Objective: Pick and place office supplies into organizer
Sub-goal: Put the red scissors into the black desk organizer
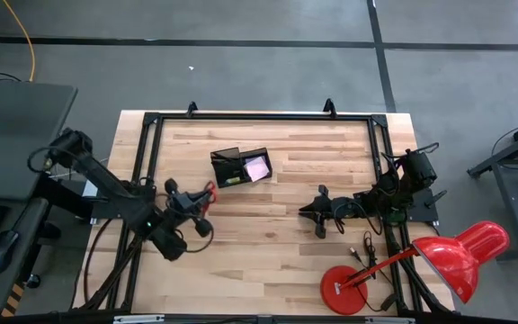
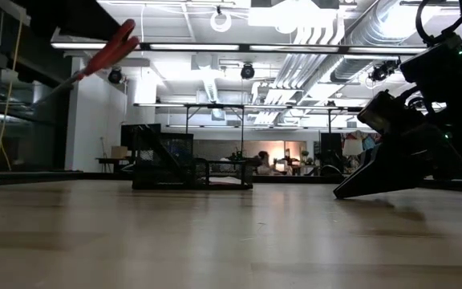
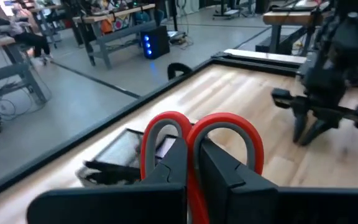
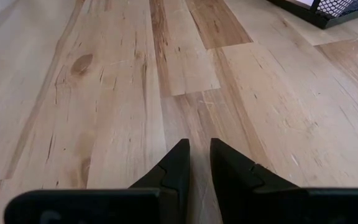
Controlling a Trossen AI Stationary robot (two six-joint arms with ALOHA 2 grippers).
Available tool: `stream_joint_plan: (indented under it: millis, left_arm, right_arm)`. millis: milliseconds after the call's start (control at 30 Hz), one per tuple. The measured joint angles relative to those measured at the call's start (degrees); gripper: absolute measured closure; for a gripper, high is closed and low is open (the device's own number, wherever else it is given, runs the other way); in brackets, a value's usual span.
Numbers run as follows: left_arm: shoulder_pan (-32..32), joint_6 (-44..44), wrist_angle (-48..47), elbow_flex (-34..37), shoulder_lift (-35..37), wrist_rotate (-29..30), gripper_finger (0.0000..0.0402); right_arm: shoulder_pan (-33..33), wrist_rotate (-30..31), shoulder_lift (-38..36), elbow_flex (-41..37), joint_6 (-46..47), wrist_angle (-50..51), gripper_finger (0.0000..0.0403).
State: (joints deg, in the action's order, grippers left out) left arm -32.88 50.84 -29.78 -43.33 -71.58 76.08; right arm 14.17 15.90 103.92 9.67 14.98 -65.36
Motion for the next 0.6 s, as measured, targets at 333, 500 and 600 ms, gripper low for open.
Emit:
stream_joint_plan:
  millis: [333,500,600]
  left_arm:
    - [10.14,-30.99,12.44,0.0,12.88,-13.79,0.0398]
    - [18.96,-48.33,22.89,0.0,15.67,-28.45,0.04]
    - [26.3,-54.41,27.6,0.0,15.79,-40.29,0.0396]
  right_arm:
    - [-0.02,-0.01,0.01,0.0,0.0,0.0,0.0345]
    - [0.0,0.0,0.0,0.0,0.0,0.0,0.0345]
    - [-0.02,0.0,0.01,0.0,0.0,0.0,0.0345]
